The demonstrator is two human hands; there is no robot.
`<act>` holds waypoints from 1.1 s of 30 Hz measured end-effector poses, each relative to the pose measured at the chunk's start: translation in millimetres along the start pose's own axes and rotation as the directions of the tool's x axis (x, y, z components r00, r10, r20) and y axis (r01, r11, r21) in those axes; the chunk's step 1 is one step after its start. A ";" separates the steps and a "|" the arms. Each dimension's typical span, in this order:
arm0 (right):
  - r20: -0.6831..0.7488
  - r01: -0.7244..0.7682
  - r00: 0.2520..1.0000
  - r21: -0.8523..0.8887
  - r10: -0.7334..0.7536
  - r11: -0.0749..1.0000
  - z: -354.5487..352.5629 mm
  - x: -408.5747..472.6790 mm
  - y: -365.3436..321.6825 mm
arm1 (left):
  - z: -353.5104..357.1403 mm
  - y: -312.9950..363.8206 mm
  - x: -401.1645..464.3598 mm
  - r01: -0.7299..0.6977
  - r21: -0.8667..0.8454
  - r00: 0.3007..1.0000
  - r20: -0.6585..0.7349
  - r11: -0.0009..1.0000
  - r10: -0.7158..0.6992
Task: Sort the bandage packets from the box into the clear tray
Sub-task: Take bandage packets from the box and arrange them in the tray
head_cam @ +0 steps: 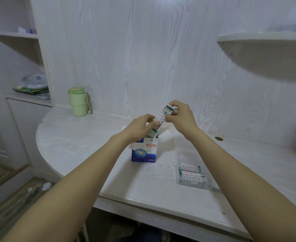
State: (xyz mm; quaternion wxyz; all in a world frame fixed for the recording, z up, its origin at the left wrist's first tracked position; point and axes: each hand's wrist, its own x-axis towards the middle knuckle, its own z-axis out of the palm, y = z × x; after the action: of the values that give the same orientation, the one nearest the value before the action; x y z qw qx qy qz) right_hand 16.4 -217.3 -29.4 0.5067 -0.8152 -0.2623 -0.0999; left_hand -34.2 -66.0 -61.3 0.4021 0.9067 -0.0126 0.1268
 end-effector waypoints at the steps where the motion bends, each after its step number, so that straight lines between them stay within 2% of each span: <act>1: -0.011 -0.028 1.000 0.086 0.029 0.996 -2.5 0.5 2.5 | 0.5 0.6 2.3 -0.004 0.018 1.000 0.021 1.000 0.004; 5: -0.025 -0.119 0.990 0.373 0.138 0.920 -14.1 -4.9 8.8 | 0.7 11.0 10.7 -0.080 0.035 0.997 0.008 0.996 0.080; 8: -0.024 -0.112 0.990 0.466 0.139 0.878 -25.3 -11.3 12.6 | 3.2 29.6 12.7 -0.141 0.051 0.990 0.002 0.989 0.141; 13: -0.068 -0.078 0.991 0.397 0.114 0.914 -40.0 -27.2 20.2 | 24.1 51.3 3.6 -0.149 -0.130 0.983 0.085 0.980 0.161; 18: -0.042 -0.160 0.978 0.488 0.205 0.858 -56.7 -60.8 37.1 | 51.3 47.8 -16.3 -0.041 -0.320 0.975 0.194 0.947 0.108; 23: -0.062 -0.224 0.960 0.416 0.273 0.881 -56.2 -90.1 50.7 | 77.2 29.1 -38.7 -0.002 -0.404 0.990 0.131 0.915 0.060; 28: 0.036 -0.326 0.940 0.399 0.340 0.857 -51.3 -107.3 63.4 | 92.3 16.4 -53.4 0.096 -0.549 0.994 0.099 0.830 -0.049; 33: 0.008 -0.333 0.932 0.406 0.361 0.851 -48.5 -109.8 66.6 | 90.8 18.6 -58.6 0.061 -0.559 0.998 0.048 0.827 -0.041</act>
State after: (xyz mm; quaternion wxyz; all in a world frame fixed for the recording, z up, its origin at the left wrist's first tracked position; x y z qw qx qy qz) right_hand -35.9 -318.9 -105.4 0.6812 -0.7237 -0.1080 0.0212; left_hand -73.3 -149.8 -120.4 0.6531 0.7511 -0.0317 0.0916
